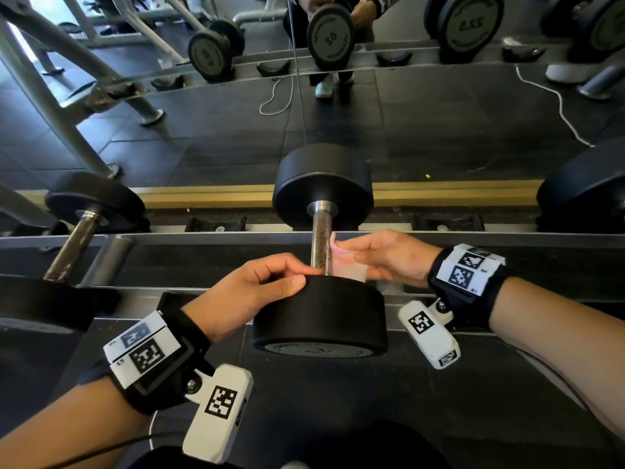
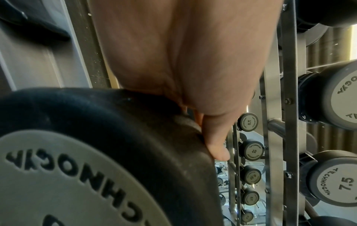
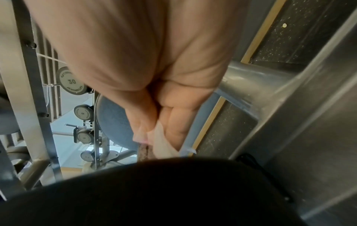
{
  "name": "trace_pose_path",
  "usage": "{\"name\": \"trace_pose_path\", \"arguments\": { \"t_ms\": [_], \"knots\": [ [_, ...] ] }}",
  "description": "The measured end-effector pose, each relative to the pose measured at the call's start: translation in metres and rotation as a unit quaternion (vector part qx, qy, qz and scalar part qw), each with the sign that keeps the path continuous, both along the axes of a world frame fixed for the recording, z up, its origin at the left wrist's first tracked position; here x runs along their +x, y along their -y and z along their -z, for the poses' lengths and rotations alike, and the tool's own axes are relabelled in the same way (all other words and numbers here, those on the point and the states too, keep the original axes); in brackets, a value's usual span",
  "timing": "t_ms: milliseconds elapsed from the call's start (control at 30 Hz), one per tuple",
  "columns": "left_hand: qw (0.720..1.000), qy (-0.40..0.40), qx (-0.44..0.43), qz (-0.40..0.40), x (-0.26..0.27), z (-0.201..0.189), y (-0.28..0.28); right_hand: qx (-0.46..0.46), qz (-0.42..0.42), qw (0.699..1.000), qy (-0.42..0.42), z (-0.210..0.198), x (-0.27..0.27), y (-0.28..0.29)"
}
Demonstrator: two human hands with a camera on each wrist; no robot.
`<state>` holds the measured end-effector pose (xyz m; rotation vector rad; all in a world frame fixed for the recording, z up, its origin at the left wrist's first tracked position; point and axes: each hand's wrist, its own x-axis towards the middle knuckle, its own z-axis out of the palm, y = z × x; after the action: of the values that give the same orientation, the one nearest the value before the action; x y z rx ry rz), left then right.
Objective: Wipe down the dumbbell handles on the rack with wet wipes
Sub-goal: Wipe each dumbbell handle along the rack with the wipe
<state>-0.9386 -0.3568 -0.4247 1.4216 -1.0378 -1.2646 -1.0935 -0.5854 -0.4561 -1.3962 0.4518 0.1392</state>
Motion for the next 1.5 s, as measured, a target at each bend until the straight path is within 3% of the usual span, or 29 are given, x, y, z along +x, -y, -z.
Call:
{"name": "trace_pose_path", "arguments": {
  "t_ms": [100, 233, 300, 400, 533, 633, 767, 833, 967, 1000, 1100, 1133, 1200, 1267, 1300, 1400, 1433, 1500],
  "knots": [
    [1.000, 0.003, 0.001, 0.006, 0.001, 0.000, 0.000, 0.006, -0.003, 1.000, -0.013, -0.001, -0.005, 0.003],
    [1.000, -0.003, -0.003, 0.000, 0.001, 0.002, 0.000, -0.018, 0.094, 0.994, 0.059, -0.010, 0.011, 0.005],
    [1.000, -0.004, -0.005, -0.002, 0.001, 0.003, 0.000, 0.002, 0.103, 0.992, 0.078, -0.010, 0.018, 0.003],
    [1.000, 0.007, -0.005, 0.001, 0.002, 0.005, 0.000, 0.029, 0.074, 0.995, 0.056, -0.003, 0.014, -0.002],
    [1.000, 0.007, -0.012, -0.001, 0.003, 0.007, 0.000, 0.065, -0.034, 0.997, -0.017, -0.001, -0.007, -0.006],
    [1.000, -0.001, -0.012, 0.000, 0.002, 0.006, 0.000, 0.042, -0.068, 0.996, -0.038, -0.011, -0.013, -0.001],
    [1.000, -0.003, -0.010, -0.002, 0.001, 0.005, 0.001, -0.114, 0.064, 0.991, 0.040, -0.024, 0.005, 0.010],
    [1.000, -0.002, -0.009, -0.004, 0.000, 0.004, 0.001, -0.126, 0.103, 0.985, 0.056, -0.027, 0.016, 0.009],
    [1.000, -0.005, -0.009, -0.001, 0.001, 0.003, 0.000, -0.194, 0.027, 0.981, 0.013, -0.019, 0.027, -0.002],
    [1.000, -0.006, -0.008, 0.000, 0.001, 0.003, 0.000, -0.177, 0.017, 0.984, 0.006, -0.019, 0.026, -0.005],
    [1.000, -0.015, -0.008, -0.003, 0.001, 0.003, 0.000, 0.004, -0.018, 1.000, -0.019, -0.021, 0.017, -0.007],
    [1.000, -0.016, -0.008, -0.003, 0.001, 0.003, 0.000, 0.012, -0.056, 0.998, -0.037, -0.021, 0.013, -0.006],
    [1.000, -0.016, -0.005, 0.001, 0.001, 0.002, 0.000, -0.054, -0.143, 0.986, -0.063, -0.027, 0.006, -0.007],
    [1.000, -0.015, -0.004, 0.002, 0.001, 0.001, 0.000, -0.197, -0.175, 0.963, -0.054, -0.039, 0.001, -0.003],
    [1.000, -0.014, -0.004, 0.001, 0.000, 0.000, 0.000, -0.233, -0.139, 0.962, -0.031, -0.042, 0.003, 0.003],
    [1.000, -0.010, -0.005, -0.002, 0.000, 0.000, 0.000, -0.217, 0.056, 0.973, 0.052, -0.049, 0.015, 0.017],
    [1.000, -0.006, -0.005, -0.003, 0.000, 0.000, 0.000, -0.226, 0.090, 0.968, 0.060, -0.049, 0.020, 0.017],
    [1.000, -0.001, -0.005, -0.003, 0.001, 0.002, 0.000, -0.246, 0.074, 0.965, 0.049, -0.046, 0.026, 0.011]
  ]
}}
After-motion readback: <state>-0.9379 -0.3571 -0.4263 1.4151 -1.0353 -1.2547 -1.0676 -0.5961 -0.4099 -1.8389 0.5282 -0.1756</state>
